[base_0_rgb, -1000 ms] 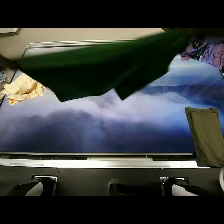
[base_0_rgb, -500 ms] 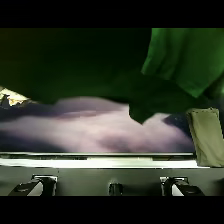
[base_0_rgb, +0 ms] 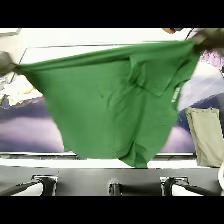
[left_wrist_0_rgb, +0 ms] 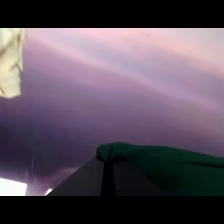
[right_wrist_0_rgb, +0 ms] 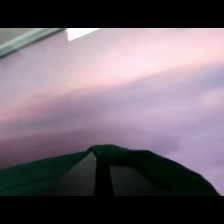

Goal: Fold the clothes and pants, and hang the long-sleeved shirts on hangers.

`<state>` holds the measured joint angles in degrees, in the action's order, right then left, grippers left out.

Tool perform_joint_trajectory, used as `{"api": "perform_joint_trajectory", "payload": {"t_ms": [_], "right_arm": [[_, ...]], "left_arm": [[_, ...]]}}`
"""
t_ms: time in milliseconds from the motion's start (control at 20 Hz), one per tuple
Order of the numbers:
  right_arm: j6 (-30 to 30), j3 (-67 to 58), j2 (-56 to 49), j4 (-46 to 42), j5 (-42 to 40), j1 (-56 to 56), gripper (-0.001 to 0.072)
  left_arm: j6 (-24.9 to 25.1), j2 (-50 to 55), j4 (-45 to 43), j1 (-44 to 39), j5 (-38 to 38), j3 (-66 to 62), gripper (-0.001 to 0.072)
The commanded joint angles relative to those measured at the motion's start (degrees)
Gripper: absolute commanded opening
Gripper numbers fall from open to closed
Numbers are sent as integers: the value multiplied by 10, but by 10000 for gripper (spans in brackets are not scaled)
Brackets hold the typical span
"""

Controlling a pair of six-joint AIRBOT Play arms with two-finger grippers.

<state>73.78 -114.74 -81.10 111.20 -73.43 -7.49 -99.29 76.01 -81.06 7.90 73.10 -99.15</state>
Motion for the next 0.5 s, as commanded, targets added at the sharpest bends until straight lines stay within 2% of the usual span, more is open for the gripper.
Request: {"api": "perform_joint_trajectory", "payload": {"t_ms": [0, 250, 450], "right_arm": [[-9, 14, -156, 11, 8, 3, 30], [-13, 14, -315, 17, 92, 35, 30], [-32, 14, -349, 22, 126, 49, 36]], "left_arm": [[19, 155, -4, -13, -74, 14, 14], [16, 281, -4, -49, -193, 14, 14], [0, 303, 16, -66, -196, 14, 38]]}}
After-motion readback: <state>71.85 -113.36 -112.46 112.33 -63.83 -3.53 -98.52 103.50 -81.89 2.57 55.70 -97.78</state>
